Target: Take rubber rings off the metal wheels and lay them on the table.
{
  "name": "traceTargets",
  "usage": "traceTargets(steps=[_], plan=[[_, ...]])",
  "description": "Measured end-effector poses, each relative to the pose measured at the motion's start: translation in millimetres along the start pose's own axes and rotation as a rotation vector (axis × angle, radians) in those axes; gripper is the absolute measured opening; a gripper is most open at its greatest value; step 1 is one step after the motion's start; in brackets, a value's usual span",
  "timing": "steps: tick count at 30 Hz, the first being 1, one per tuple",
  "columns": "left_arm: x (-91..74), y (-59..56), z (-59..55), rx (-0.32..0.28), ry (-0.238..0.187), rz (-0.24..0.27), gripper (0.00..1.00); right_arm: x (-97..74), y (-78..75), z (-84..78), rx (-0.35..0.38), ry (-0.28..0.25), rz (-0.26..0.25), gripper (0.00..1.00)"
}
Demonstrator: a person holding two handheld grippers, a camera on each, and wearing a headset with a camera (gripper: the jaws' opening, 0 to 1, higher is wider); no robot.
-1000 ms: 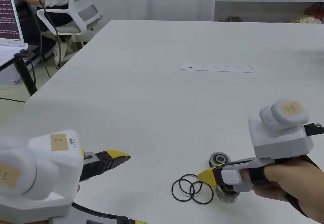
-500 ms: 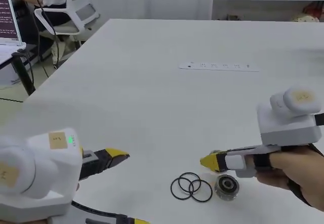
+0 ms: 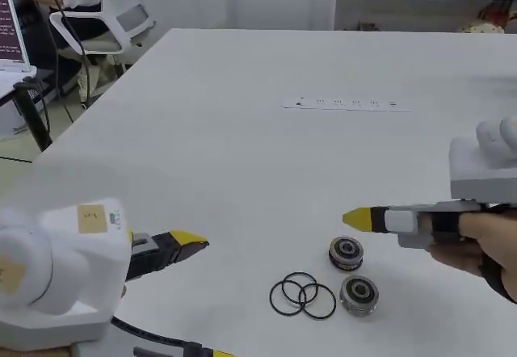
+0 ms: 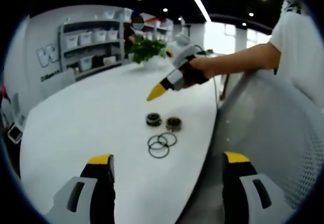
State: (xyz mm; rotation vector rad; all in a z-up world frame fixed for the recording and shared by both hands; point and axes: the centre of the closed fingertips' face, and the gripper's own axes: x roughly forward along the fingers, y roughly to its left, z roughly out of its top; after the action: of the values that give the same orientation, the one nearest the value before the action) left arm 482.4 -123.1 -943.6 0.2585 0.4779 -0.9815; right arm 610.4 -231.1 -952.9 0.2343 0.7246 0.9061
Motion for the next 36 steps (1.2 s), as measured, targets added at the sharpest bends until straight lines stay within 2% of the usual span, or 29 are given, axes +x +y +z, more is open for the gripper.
traceTargets(steps=[3,7,10,14,18,22,25,32,36], plan=[[-3.6,-0.6,13.1,0.020,-0.014,-0.011,0.88,-6.8,-10.0,3.7,0.026,-0.022,-0.021,0.07],[-10.1,5.9,33.5,0.070,-0.035,0.000,0.88,-13.2,-23.3,5.4,0.054,-0.040,-0.050,0.06],[-15.6,8.7,53.6,0.109,-0.061,-0.014,0.88,-14.8,-29.6,3.7,0.061,-0.037,-0.066,0.06],[-19.0,16.4,77.9,0.172,-0.087,-0.004,0.88,-14.9,-38.0,-0.3,0.078,-0.027,-0.086,0.06],[-18.2,21.1,95.5,0.219,-0.106,-0.009,0.88,-13.2,-40.3,-6.3,0.074,-0.005,-0.095,0.06],[-12.2,33.6,106.7,0.276,-0.099,0.008,0.87,-10.3,-44.2,-16.3,0.061,0.036,-0.108,0.06],[-5.3,40.3,118.3,0.296,-0.116,0.010,0.86,-9.2,-45.2,-24.7,0.034,0.072,-0.115,0.06],[19.4,47.8,141.9,0.358,-0.117,-0.006,0.82,-6.8,-43.3,-31.3,0.046,0.089,-0.093,0.06],[38.7,48.0,153.5,0.391,-0.122,-0.028,0.75,-5.1,-43.7,-37.6,0.026,0.112,-0.093,0.08]])
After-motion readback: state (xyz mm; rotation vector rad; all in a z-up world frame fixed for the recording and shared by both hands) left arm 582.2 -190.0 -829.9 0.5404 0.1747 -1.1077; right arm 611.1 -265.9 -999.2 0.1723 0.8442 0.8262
